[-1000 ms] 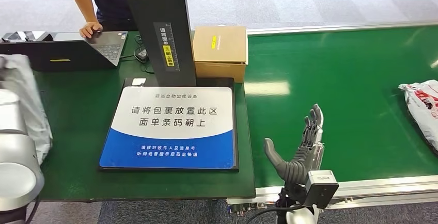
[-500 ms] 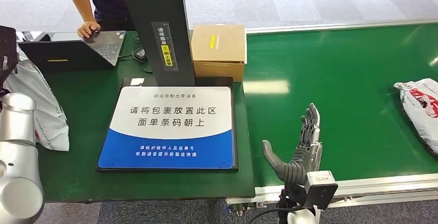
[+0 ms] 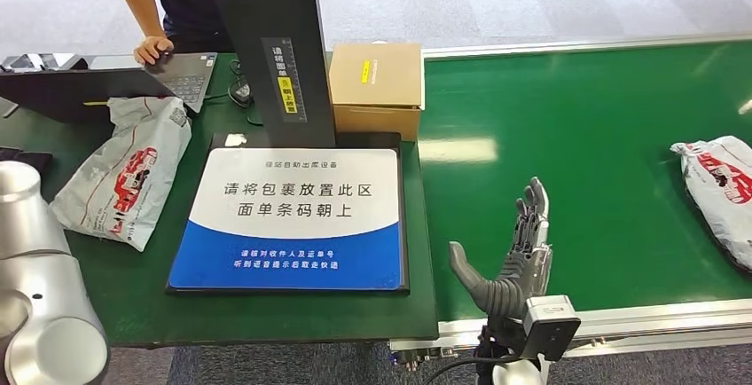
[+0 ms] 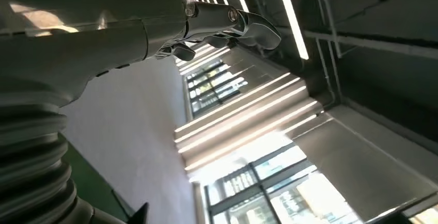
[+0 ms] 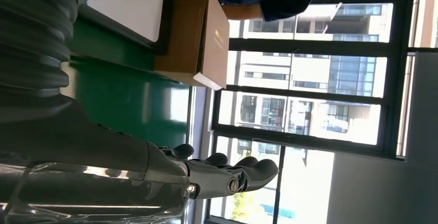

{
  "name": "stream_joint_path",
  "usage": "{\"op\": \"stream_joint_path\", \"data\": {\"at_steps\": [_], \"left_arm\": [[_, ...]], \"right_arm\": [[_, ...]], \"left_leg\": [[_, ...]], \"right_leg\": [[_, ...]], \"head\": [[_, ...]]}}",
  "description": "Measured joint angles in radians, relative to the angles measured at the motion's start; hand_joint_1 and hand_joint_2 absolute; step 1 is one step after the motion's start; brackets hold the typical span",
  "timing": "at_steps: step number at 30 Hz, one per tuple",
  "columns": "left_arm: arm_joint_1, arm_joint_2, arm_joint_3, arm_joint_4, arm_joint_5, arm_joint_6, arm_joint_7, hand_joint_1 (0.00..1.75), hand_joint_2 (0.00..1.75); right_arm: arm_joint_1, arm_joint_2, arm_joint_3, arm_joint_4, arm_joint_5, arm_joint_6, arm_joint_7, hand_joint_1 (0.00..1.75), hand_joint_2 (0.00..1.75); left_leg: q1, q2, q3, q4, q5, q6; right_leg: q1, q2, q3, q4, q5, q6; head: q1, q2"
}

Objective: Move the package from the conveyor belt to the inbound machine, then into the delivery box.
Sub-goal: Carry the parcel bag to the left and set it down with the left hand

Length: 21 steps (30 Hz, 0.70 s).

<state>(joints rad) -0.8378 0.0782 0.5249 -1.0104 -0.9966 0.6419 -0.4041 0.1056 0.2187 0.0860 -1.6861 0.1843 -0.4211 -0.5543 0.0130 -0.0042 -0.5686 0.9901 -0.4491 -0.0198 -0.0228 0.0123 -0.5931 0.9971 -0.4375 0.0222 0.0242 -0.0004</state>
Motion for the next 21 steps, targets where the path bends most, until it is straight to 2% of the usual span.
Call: {"op": "stream_joint_path", "data": {"at_steps": [2,4,5,6,7,8,11,12,13,14,17,21], "left_arm": [[-0.027,0.017,-0.040,0.071,-0.211,-0.145,0.216,0.00,1.75],[-0.062,0.044,-0.110,0.162,-0.364,-0.383,0.461,0.00,1.75],[-0.073,0.052,-0.137,0.194,-0.383,-0.487,0.533,0.00,1.75],[-0.078,0.057,-0.154,0.215,-0.371,-0.549,0.560,0.00,1.75],[-0.078,0.058,-0.164,0.228,-0.340,-0.561,0.555,0.00,1.75],[-0.076,0.058,-0.169,0.234,-0.297,-0.522,0.527,0.00,1.75],[-0.059,0.057,-0.173,0.223,-0.122,-0.245,0.407,0.00,1.75],[-0.048,0.056,-0.174,0.211,-0.049,-0.177,0.361,0.00,1.75],[-0.035,0.053,-0.174,0.193,0.034,-0.152,0.314,0.00,1.75],[-0.019,0.049,-0.176,0.173,0.119,-0.172,0.269,0.00,1.75],[0.046,0.024,-0.197,0.096,0.337,-0.308,0.165,0.00,1.75],[0.115,-0.011,-0.238,0.022,0.419,-0.340,0.141,0.00,1.75]], "right_arm": [[0.005,0.000,0.000,0.000,-0.003,-0.010,-0.001,0.00,1.75],[0.009,0.000,-0.002,-0.002,-0.006,-0.010,0.000,0.00,1.75],[0.011,0.000,-0.003,-0.006,-0.005,-0.005,0.002,0.00,1.75],[0.014,0.000,-0.004,-0.010,-0.001,0.000,0.006,0.00,1.75],[0.016,0.000,-0.005,-0.014,0.005,0.005,0.011,0.00,1.75],[0.018,0.000,-0.006,-0.018,0.012,0.010,0.017,0.00,1.75],[0.019,0.001,-0.007,-0.021,0.023,0.019,0.022,0.00,1.75],[0.019,0.001,-0.007,-0.021,0.024,0.021,0.021,0.00,1.75],[0.018,0.001,-0.007,-0.021,0.023,0.022,0.019,0.00,1.75],[0.018,0.001,-0.008,-0.021,0.021,0.022,0.016,0.00,1.75],[0.018,0.001,-0.013,-0.021,0.015,0.024,0.004,0.00,1.75],[0.020,0.001,-0.022,-0.021,0.014,0.032,-0.003,0.00,1.75]], "left_leg": [[0.000,0.000,0.000,0.000,0.001,0.000],[0.000,0.000,0.000,-0.001,0.002,0.000],[0.000,0.000,0.000,-0.001,0.003,-0.001],[0.000,0.001,0.000,-0.001,0.003,-0.001],[0.000,0.003,0.000,-0.001,0.003,-0.002],[0.000,0.004,-0.001,-0.001,0.003,-0.002],[0.000,0.005,0.000,-0.001,0.003,-0.002],[0.000,0.005,0.000,-0.001,0.003,-0.002],[0.000,0.004,0.000,-0.001,0.003,-0.002],[0.000,0.003,0.000,-0.001,0.003,-0.001],[0.000,0.001,-0.001,-0.001,0.003,-0.001],[0.000,0.004,-0.001,-0.001,0.003,-0.001]], "right_leg": [[0.000,0.000,0.000,0.000,0.000,0.000],[0.000,0.000,0.001,0.000,0.002,-0.001],[0.000,0.000,0.000,0.001,0.003,-0.002],[0.000,0.001,0.000,0.001,0.004,-0.002],[0.000,0.002,-0.001,0.002,0.004,-0.002],[0.000,0.003,-0.001,0.002,0.004,-0.003],[0.000,0.004,-0.002,0.002,0.004,-0.003],[0.000,0.004,-0.002,0.001,0.003,-0.002],[0.000,0.004,-0.002,0.001,0.003,-0.002],[0.000,0.003,-0.002,0.001,0.003,-0.002],[0.000,0.001,-0.001,0.001,0.002,-0.002],[0.000,0.004,-0.002,0.001,0.004,-0.002]], "head": [[0.000,0.000],[0.000,0.000],[0.000,0.000],[0.000,0.000],[0.000,0.000],[0.000,0.000],[0.000,0.000],[0.000,0.000],[0.000,0.000],[0.000,0.000],[0.000,0.000],[0.000,0.000]]}}
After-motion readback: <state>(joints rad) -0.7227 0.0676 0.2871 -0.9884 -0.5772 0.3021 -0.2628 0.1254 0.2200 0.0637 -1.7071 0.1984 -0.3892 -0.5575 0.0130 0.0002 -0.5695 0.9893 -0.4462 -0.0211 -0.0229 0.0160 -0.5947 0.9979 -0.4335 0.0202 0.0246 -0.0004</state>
